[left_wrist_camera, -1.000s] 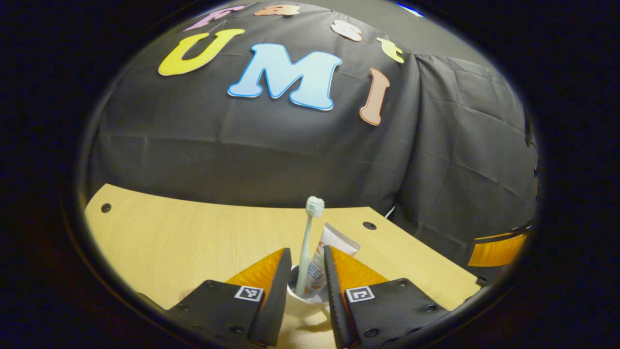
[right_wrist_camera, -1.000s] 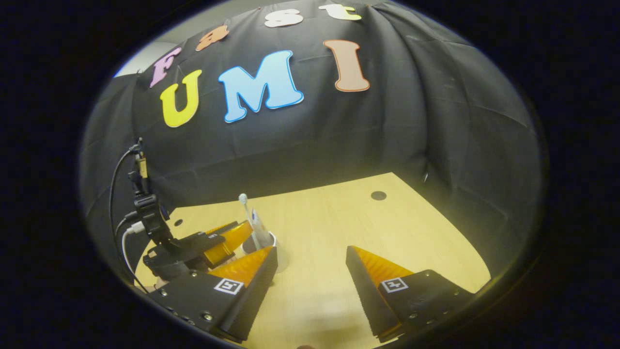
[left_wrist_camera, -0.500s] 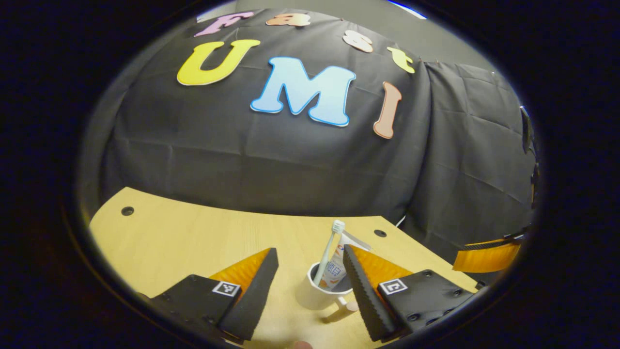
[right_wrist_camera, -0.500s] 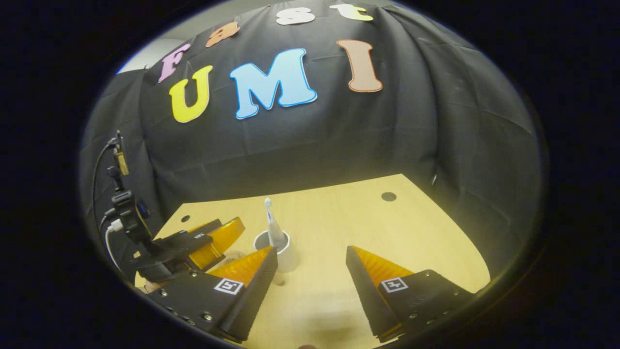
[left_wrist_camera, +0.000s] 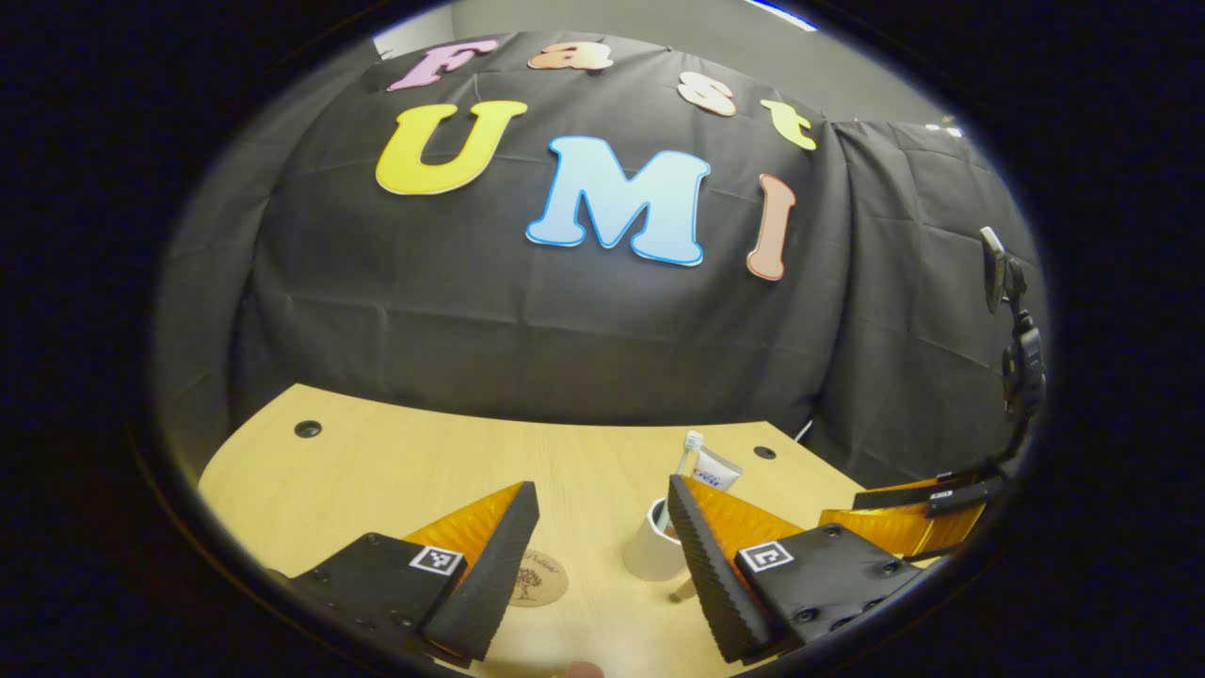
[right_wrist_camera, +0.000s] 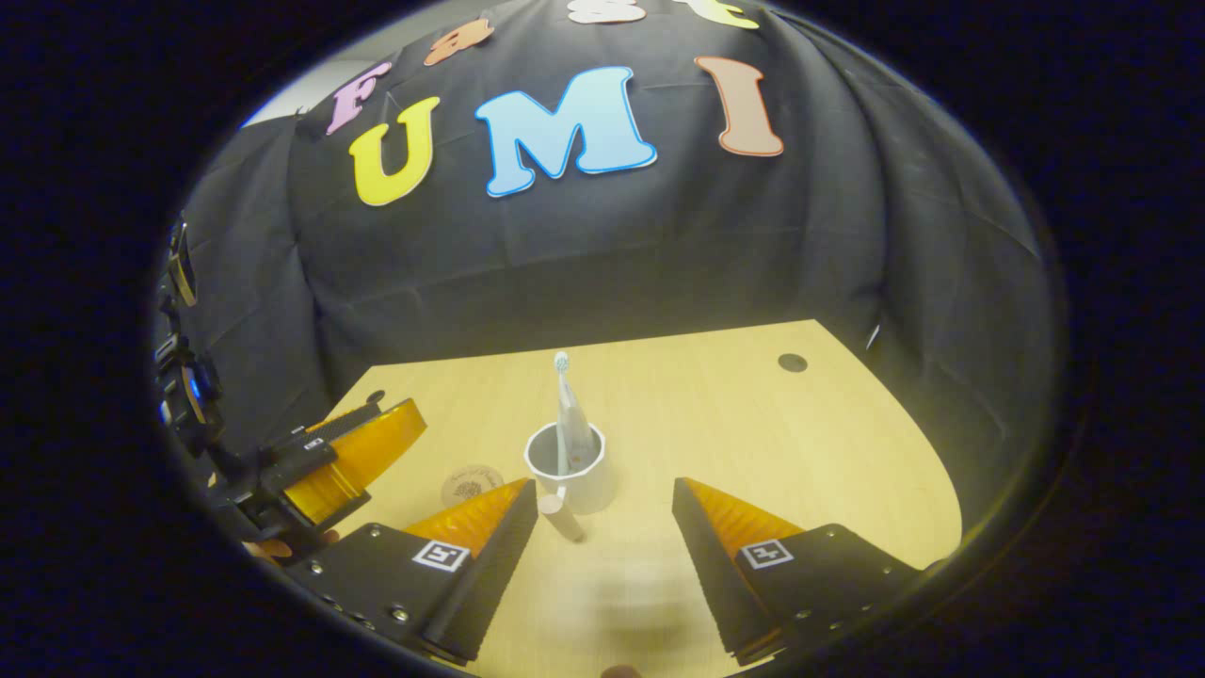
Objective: Put the toothbrush and toothpaste on the desktop into the cup, then pick up the cup and place it on the coaster on the desktop.
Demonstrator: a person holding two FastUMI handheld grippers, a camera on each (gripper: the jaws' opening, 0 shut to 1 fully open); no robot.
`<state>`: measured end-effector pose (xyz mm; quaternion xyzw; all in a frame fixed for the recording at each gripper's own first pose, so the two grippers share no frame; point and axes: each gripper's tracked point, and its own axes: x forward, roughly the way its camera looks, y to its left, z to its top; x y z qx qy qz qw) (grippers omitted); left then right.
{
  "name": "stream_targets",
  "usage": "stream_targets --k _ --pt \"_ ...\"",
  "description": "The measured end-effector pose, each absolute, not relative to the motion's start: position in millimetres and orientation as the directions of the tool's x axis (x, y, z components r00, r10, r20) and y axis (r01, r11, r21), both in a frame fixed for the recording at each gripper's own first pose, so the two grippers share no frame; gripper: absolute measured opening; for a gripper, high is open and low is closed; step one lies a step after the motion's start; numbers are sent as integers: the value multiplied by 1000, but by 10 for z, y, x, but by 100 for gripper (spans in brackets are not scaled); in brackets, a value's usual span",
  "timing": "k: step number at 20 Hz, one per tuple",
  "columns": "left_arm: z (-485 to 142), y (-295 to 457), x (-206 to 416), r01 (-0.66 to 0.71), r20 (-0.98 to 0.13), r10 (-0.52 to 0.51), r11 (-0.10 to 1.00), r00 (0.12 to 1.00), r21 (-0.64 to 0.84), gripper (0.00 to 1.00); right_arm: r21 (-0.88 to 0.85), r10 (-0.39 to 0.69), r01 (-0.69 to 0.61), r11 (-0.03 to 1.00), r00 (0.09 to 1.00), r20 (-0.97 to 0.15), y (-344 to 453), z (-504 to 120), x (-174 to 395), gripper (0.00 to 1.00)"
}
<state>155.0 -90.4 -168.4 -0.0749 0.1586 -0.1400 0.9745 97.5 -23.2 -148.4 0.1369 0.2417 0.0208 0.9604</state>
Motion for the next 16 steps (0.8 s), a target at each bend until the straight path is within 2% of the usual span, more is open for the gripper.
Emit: stream_targets --k 8,9,16 --pt "-1463 -528 1362 187 -283 -236 964 930 -188 89 267 148 14 964 802 -578 77 -1627 1162 89" --pt "-1430 -473 1350 178 -281 -226 966 933 -185 92 271 159 8 963 791 -591 131 -1640 1195 88" --pt "-1298 -190 1271 137 -274 -181 976 944 -170 90 233 169 6 973 671 -722 343 -1963 1397 89"
